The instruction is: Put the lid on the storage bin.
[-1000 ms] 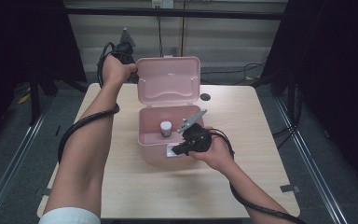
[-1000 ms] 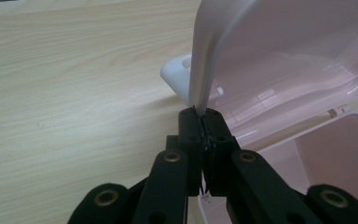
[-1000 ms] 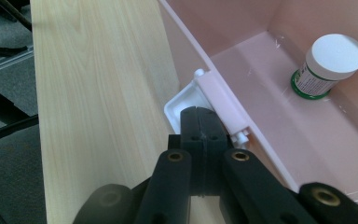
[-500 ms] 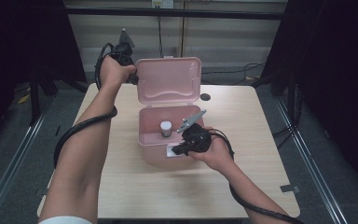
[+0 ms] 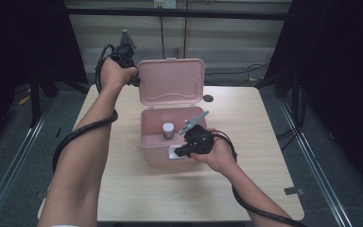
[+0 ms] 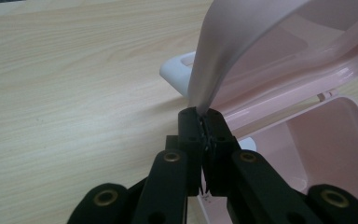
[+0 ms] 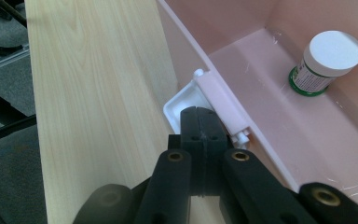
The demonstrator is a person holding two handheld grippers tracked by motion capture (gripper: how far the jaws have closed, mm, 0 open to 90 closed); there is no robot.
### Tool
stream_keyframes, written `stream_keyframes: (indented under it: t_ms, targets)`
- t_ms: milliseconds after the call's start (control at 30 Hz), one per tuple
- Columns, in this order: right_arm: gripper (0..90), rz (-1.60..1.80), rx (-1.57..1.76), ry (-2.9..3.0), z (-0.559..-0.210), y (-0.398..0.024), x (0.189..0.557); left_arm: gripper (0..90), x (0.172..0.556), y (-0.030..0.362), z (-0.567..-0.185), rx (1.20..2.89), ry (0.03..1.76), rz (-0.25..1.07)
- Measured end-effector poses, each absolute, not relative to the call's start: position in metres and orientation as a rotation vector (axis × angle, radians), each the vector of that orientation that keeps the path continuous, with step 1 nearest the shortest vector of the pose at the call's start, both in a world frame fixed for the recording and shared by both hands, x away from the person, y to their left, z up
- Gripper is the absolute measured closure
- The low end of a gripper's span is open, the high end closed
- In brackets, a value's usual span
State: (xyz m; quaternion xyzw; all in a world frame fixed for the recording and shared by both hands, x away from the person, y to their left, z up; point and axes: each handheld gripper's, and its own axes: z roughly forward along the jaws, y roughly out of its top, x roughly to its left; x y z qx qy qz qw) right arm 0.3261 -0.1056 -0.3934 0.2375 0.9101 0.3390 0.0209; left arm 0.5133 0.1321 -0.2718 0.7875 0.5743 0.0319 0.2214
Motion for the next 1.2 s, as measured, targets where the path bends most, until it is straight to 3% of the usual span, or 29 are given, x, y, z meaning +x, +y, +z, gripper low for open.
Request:
stream_keyframes:
  t_ms: [1133,1200]
  targets:
    - [90.0,1.028,0.774,2.809,-0.392,-0.103,0.323,87.1,0.488,0.135,-0.267,2.187,1.559,0.087]
    - [90.0,1.029,0.773,2.808,-0.392,-0.103,0.323,90.0,0.487,0.136,-0.267,2.181,1.558,0.067]
